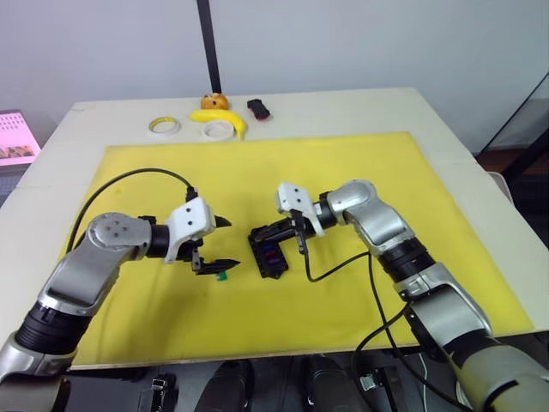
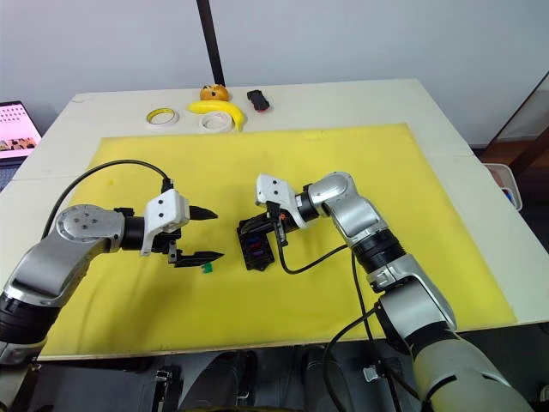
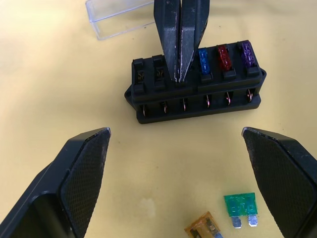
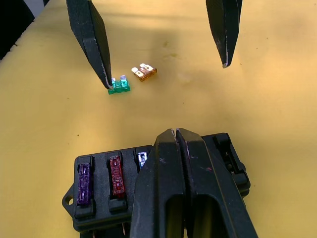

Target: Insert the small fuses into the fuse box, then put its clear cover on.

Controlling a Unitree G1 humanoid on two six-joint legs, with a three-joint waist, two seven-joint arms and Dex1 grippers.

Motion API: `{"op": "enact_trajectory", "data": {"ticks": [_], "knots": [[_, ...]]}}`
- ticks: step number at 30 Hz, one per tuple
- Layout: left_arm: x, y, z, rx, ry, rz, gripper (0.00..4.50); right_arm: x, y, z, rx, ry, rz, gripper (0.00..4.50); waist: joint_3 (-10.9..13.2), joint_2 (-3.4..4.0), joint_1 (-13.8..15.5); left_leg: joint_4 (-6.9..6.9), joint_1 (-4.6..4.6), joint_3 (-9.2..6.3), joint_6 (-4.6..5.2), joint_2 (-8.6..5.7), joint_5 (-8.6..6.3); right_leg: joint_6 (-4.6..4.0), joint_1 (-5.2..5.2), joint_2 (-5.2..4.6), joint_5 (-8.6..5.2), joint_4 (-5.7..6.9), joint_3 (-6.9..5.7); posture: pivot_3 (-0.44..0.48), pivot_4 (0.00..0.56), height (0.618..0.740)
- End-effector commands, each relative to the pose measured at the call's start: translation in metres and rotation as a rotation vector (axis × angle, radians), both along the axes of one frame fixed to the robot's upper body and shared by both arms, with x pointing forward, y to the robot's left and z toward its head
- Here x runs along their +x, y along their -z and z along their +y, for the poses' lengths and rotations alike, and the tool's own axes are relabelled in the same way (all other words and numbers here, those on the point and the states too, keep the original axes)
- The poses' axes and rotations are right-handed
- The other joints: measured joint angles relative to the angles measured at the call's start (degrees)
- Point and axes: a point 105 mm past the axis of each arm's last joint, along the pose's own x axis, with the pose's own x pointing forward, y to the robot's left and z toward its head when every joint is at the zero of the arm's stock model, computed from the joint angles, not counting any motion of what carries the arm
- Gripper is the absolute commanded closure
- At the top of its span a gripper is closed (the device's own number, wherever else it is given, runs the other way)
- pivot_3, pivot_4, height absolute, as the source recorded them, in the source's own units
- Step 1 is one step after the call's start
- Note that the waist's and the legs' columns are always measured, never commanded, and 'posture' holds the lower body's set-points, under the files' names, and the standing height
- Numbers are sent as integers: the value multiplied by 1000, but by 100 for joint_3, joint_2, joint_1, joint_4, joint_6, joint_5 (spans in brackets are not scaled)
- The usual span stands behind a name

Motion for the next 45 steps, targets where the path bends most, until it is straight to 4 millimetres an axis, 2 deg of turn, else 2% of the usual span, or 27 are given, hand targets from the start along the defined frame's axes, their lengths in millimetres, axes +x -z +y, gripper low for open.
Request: {"op": "enact_trajectory", "data": {"ticks": [1, 6, 9, 12, 15, 18, 22, 25, 26, 31, 33, 35, 39, 42, 45], "knots": [[-3, -11, -1, -11, 13, -34, 0, -4, -10, 1, 28, 4, 46, 4456, 0, 0, 2, 0, 0, 0, 0, 0, 0, 0, 0, 0, 0, 0, 0, 0, 150, 740], [-6, -20, 5, -38, 6, -20, 0, -15, -64, 5, 145, -29, 6, 4456, 4, 2, -3, 0, -11, 0, 0, 0, 0, 0, -14, -1, 0, 0, 1, 0, 150, 740], [-12, -30, 18, -48, -8, 8, 0, -22, -90, -9, 150, -30, -94, 4456, 4, 2, 9, 0, -15, -2, 0, 1, 0, 0, -17, -1, 0, 0, 1, 0, 150, 740], [-18, -31, 31, -31, -21, 29, 0, -25, -95, -25, 106, -18, -174, 4456, 4, 2, 15, -1, -14, -2, 0, 0, -1, 0, -14, -3, 0, -5, 0, 0, 150, 740], [-30, -30, 59, -13, -82, 113, 0, -21, -90, -70, -31, 67, -251, 4456, 5, 1, 21, -1, -14, 0, 2, 0, -2, 0, -12, -6, 0, -9, -1, 0, 150, 740], [-40, -28, 77, -4, -127, 168, 0, -22, -87, -101, -92, 128, -255, 3597, 8, 4, 30, -4, -17, 2, 5, 0, -4, 0, -11, -10, -1, -21, -1, 0, 150, 740], [-55, -23, 106, 37, -200, 231, 0, -21, -75, -149, -190, 255, -238, 1644, 9, 5, 4, -6, -16, 4, 5, 6, -4, -2, -9, -19, -2, -25, 0, 0, 150, 740], [-61, -21, 117, 39, -228, 262, 0, -22, -67, -171, -231, 314, -222, 70, 10, 7, 20, -8, -16, 5, 5, 6, -4, -4, -8, -23, -3, -29, 1, 0, 150, 740], [-62, -21, 118, 35, -228, 268, 0, -24, -66, -174, -237, 317, -218, 26, 10, 7, 18, -8, -16, 6, 5, 7, -4, -9, -8, -24, -6, -29, 1, 0, 150, 740], [-61, -21, 110, -20, -207, 297, 0, -30, -68, -166, -206, 294, -218, 26, 12, 11, 16, -7, -16, 6, 5, 7, -4, -8, -7, -27, -5, -31, 4, 0, 150, 740], [-57, -19, 101, -65, -190, 324, 0, -33, -75, -152, -165, 260, -223, 26, 13, 12, 25, -7, -17, 6, 5, 7, -4, -5, -7, -27, -3, -31, 4, 0, 150, 740], [-52, -15, 86, -181, -170, 410, 0, -41, -84, -127, -116, 184, -237, 26, 13, 16, 30, -7, -17, 5, 5, 7, -4, -4, -7, -27, -3, -31, 4, 0, 150, 740], [-44, -4, 66, -340, -144, 599, 0, -55, -92, -93, -64, 76, -257, 26, 17, 24, 28, -4, -16, 3, 5, 7, -4, 1, -4, -23, -1, -30, 2, 0, 150, 740], [-38, 2, 58, -412, -149, 700, 0, -62, -94, -80, -46, 33, -258, 26, 17, 17, 36, -2, -18, 1, 5, 6, -4, 2, -4, -20, 0, -28, 1, 0, 150, 740], [-27, 13, 57, -468, -195, 787, 0, -68, -94, -72, -41, 8, -260, 26, 16, 17, 45, 1, -18, 1, 6, 3, -4, 2, -3, -22, 0, -27, 0, 0, 150, 740]]}}
